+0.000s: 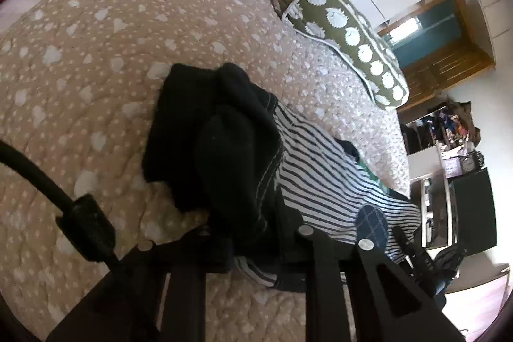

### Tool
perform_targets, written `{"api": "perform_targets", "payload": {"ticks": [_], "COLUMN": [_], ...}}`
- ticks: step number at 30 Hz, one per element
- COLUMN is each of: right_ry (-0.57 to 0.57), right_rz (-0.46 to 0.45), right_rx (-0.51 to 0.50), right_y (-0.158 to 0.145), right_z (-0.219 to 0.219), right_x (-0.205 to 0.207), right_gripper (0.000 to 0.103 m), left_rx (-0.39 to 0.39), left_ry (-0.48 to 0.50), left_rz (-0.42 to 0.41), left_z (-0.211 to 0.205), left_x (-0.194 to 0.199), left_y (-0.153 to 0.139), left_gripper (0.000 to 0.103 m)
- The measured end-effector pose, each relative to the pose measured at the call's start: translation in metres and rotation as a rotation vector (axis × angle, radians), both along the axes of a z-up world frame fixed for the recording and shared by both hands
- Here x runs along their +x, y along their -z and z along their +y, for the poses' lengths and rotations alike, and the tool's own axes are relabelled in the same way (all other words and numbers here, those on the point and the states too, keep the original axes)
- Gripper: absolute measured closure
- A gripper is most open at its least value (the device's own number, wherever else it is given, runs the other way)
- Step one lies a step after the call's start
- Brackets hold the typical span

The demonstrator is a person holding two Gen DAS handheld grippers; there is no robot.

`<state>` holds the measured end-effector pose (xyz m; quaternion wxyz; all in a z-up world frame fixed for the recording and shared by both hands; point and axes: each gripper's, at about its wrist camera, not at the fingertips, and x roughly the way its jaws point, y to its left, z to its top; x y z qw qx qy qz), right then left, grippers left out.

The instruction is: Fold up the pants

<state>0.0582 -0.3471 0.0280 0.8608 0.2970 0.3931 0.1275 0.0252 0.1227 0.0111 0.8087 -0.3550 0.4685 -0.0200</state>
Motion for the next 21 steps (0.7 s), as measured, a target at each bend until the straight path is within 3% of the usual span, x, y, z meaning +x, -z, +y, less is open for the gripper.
{"api": "perform_targets", "payload": {"ticks": [4,10,15,17,19,21], "right_ry": [0.001,-0.013,-0.041,-0.019,-0.007,0.019], "right_rz": [-0.019,-0.072,-0.088,-0.068,-0.04,-0.038], "right_rx": [0.021,-0.017,0.006,0.004,0.027,0.038], "right_y": [-0.01,-0.034,-0.036,-0.032,-0.026,-0.023], "right_z": [-0.005,-0.007,-0.013,-0.016,-0.021,-0.025], "right_x": [-0.017,-0.054,-0.076,-0.079,-0.081,-0.084], "right_gripper": [0.09,0.095,0.095,0.084,0.043,0.039], "left_rx": [-0.005,0.022,0.043,0.047,0.049,0.06], "left_ry": [0.006,0.011,0.0,-0.009,-0.007,-0.01], "left_rz": [-0.027,-0.079,-0.078,-0.078,-0.082,-0.084], "left_z": [-0.002,-0.008,-0.004,-0.002,-0.001,-0.003], "left_x": [-0.016,-0.047,-0.06,-0.064,-0.067,-0.069], "left_y": [-0.013,-0.034,-0.037,-0.035,-0.034,-0.033], "left_gripper": [0.086,0.088,0.088,0.088,0.087,0.077]}}
